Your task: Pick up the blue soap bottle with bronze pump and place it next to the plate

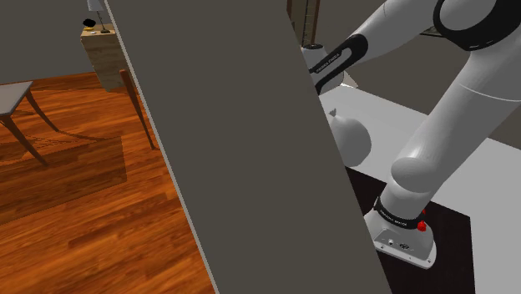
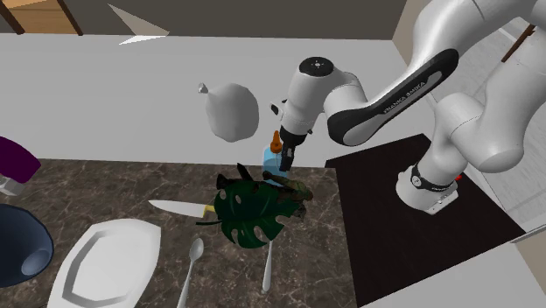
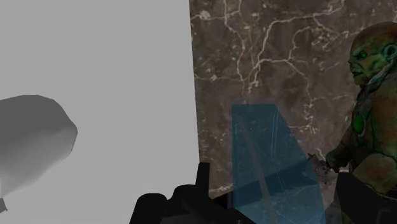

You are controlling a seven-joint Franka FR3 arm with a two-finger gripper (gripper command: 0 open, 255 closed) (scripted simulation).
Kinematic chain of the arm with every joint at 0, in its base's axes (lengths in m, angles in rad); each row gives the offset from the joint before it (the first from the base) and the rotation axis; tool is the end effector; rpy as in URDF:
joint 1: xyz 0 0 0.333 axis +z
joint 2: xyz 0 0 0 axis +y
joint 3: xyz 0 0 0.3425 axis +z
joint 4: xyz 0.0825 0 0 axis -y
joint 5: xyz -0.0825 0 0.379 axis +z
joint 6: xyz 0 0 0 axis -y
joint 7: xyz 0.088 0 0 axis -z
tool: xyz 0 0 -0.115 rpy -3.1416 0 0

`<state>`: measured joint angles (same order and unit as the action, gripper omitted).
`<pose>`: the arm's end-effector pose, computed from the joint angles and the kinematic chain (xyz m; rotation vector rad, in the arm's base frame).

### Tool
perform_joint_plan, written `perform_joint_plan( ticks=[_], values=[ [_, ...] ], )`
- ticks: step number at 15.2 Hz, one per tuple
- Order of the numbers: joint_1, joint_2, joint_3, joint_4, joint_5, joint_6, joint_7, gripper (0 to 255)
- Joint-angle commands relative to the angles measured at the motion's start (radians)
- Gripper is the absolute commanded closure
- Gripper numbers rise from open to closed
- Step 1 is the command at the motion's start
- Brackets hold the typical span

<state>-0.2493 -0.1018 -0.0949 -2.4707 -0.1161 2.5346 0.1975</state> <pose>0.4489 -0.1602 0.3692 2.9778 -0.6849 0.2455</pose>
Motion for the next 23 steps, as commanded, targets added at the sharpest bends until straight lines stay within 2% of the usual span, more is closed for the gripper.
perform_joint_plan(
  ticks=[1, 2, 3, 12, 23],
  values=[
    [0.0, 0.0, 0.0, 0.0, 0.0, 0.0, 0.0, 0],
    [0.0, 0.0, 0.0, 0.0, 0.0, 0.0, 0.0, 0],
    [0.0, 0.0, 0.0, 0.0, 0.0, 0.0, 0.0, 255],
    [0.0, 0.0, 0.0, 0.0, 0.0, 0.0, 0.0, 255],
    [0.003, -0.094, 0.003, 0.066, 0.007, -0.16, -0.011, 255]
  ],
)
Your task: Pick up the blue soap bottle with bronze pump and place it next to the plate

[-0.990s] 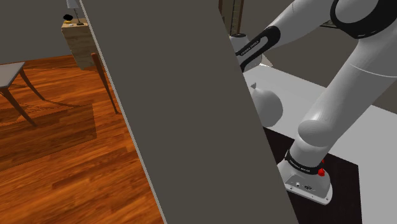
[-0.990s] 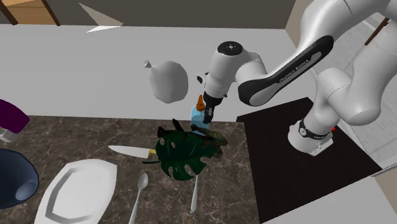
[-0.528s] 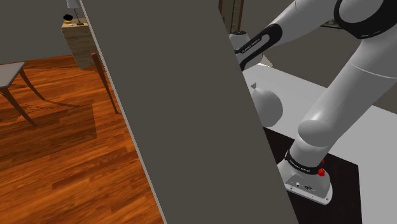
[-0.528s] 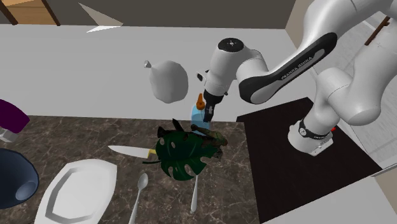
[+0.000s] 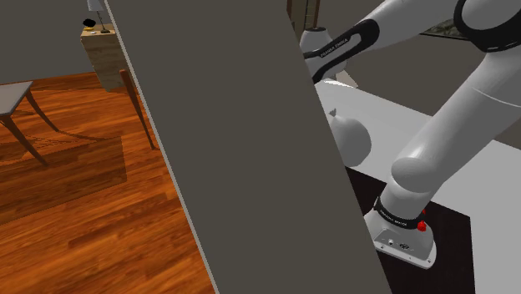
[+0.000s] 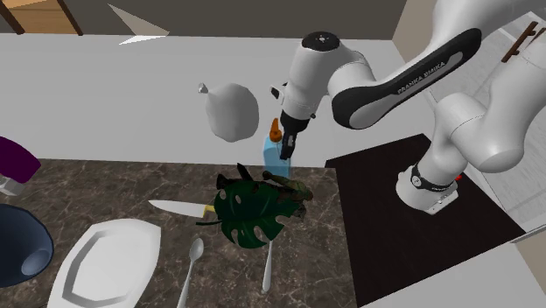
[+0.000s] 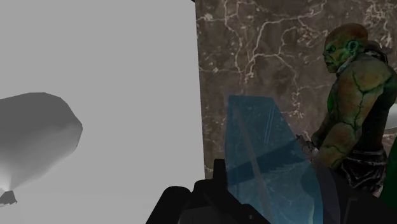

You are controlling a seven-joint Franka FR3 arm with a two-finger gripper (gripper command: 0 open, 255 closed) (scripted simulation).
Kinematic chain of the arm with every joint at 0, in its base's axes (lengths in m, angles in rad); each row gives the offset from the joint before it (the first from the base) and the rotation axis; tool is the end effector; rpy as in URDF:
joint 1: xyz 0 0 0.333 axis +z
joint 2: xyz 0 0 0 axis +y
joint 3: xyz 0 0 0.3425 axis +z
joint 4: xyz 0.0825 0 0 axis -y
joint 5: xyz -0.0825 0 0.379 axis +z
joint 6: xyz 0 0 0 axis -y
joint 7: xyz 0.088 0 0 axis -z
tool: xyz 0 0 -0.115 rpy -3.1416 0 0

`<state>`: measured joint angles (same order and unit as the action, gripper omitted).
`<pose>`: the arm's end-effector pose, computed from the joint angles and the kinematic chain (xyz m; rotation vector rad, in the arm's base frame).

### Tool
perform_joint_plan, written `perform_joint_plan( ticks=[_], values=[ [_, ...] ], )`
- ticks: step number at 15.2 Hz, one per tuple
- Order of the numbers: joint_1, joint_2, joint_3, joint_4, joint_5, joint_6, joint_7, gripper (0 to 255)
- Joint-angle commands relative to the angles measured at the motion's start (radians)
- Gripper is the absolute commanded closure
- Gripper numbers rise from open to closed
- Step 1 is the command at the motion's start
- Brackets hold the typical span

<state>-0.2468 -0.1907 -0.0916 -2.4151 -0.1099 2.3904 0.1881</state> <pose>0.4455 -0.1592 0.4208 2.9778 -0.6849 0.2457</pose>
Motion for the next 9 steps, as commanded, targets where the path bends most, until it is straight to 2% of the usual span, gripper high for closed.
perform_joint_plan(
  ticks=[1, 9],
  values=[
    [0.001, -0.012, 0.001, 0.017, 0.002, -0.03, -0.002, 255],
    [0.003, -0.06, 0.003, 0.083, 0.007, -0.143, -0.009, 255]
  ],
)
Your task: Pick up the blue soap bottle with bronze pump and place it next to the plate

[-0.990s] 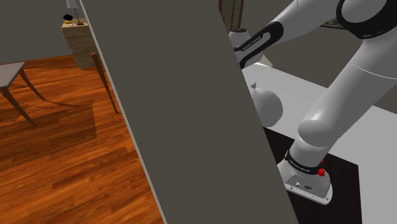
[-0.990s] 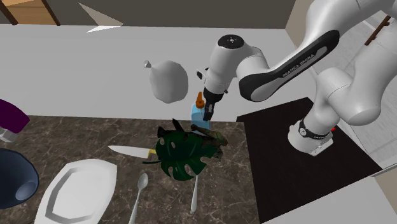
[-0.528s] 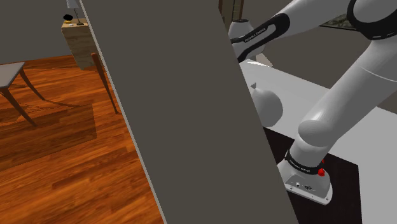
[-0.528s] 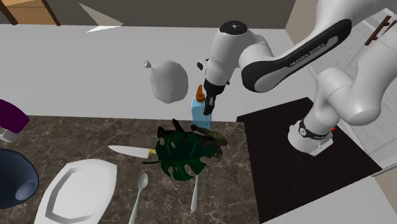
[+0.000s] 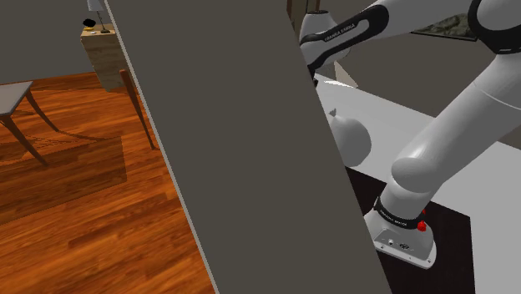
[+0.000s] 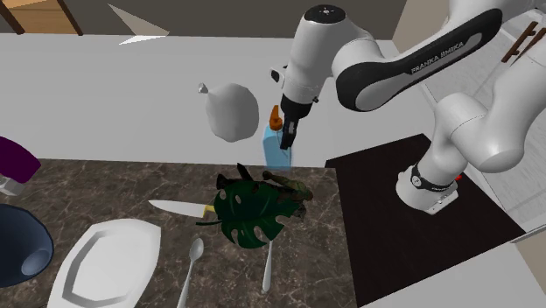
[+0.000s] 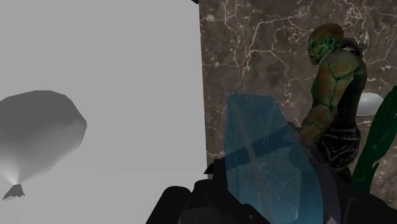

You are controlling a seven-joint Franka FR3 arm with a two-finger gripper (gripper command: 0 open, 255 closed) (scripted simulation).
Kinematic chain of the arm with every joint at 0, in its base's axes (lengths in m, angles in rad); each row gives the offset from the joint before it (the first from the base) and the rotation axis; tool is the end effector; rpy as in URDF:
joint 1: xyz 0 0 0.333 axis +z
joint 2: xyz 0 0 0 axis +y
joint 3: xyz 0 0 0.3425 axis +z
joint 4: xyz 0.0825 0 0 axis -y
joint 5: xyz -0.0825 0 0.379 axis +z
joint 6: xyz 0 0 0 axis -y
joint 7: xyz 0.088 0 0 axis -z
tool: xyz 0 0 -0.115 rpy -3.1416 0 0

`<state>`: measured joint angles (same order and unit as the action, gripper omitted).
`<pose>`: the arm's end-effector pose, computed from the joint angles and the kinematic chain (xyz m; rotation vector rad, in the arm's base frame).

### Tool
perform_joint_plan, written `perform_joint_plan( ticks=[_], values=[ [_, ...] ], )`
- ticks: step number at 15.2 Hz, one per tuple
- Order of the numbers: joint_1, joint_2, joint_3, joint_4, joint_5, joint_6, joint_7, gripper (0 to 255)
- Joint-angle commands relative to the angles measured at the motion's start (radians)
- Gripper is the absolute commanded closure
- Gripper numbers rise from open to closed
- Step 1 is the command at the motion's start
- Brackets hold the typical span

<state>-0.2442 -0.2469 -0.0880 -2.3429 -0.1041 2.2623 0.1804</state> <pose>0.4442 -0.1585 0.4674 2.9779 -0.6847 0.2460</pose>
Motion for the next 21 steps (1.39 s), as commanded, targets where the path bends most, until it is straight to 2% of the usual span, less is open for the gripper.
perform_joint_plan(
  ticks=[1, 21],
  values=[
    [0.0, -0.009, 0.0, 0.02, 0.001, -0.029, -0.003, 255],
    [0.005, -0.058, 0.007, 0.245, 0.012, -0.302, -0.02, 255]
  ],
)
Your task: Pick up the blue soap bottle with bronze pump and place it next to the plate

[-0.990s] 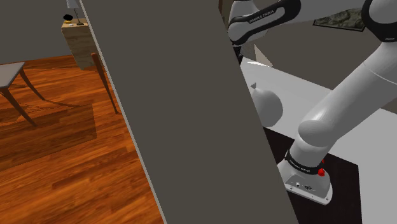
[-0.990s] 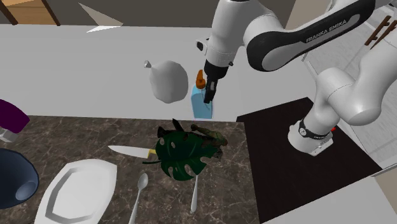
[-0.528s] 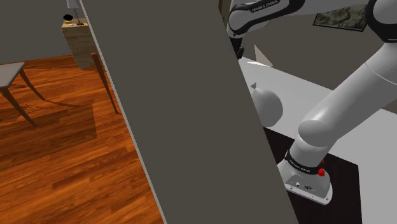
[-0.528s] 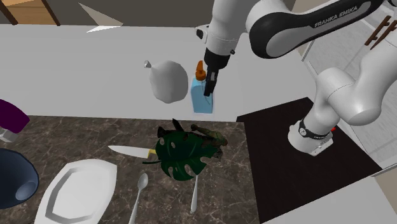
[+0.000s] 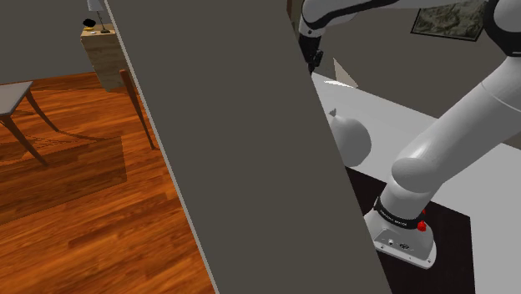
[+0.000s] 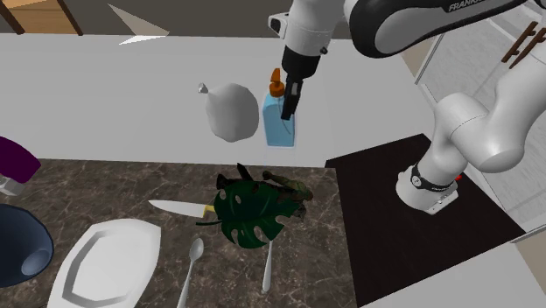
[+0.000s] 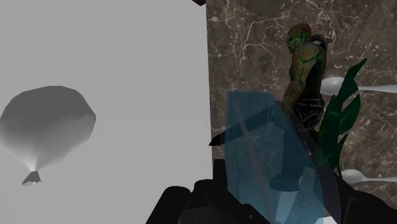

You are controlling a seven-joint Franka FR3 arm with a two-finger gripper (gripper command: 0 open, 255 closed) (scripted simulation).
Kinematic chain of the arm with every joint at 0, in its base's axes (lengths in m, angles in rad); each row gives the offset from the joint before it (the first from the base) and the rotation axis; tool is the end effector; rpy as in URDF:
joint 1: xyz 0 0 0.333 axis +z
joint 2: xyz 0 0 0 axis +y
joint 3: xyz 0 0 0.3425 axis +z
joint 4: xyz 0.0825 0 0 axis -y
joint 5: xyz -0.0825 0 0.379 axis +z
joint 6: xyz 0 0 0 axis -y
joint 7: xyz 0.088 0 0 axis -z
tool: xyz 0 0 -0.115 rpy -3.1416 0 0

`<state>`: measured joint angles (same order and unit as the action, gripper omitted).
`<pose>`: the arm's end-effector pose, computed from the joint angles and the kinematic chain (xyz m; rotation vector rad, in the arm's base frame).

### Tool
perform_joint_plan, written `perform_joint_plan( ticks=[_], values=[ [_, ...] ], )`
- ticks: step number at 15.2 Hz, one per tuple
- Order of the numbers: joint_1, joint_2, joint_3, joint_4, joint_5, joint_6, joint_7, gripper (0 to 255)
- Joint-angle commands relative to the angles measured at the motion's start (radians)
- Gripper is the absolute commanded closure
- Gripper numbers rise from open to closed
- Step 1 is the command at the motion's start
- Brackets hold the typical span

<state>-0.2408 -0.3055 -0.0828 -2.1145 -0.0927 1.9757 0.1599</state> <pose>0.4418 -0.1596 0.5760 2.9777 -0.6851 0.2456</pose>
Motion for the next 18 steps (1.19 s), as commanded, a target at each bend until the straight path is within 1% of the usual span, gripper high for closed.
perform_joint_plan(
  ticks=[1, 15, 16, 18],
  values=[
    [0.001, 0.001, 0.002, 0.03, 0.001, -0.029, 0.0, 255],
    [0.004, 0.022, 0.005, 0.24, 0.008, -0.217, -0.012, 255],
    [0.004, 0.024, 0.005, 0.251, 0.008, -0.227, -0.013, 255],
    [0.016, 0.058, 0.027, 0.252, 0.01, -0.197, 0.023, 255]
  ],
)
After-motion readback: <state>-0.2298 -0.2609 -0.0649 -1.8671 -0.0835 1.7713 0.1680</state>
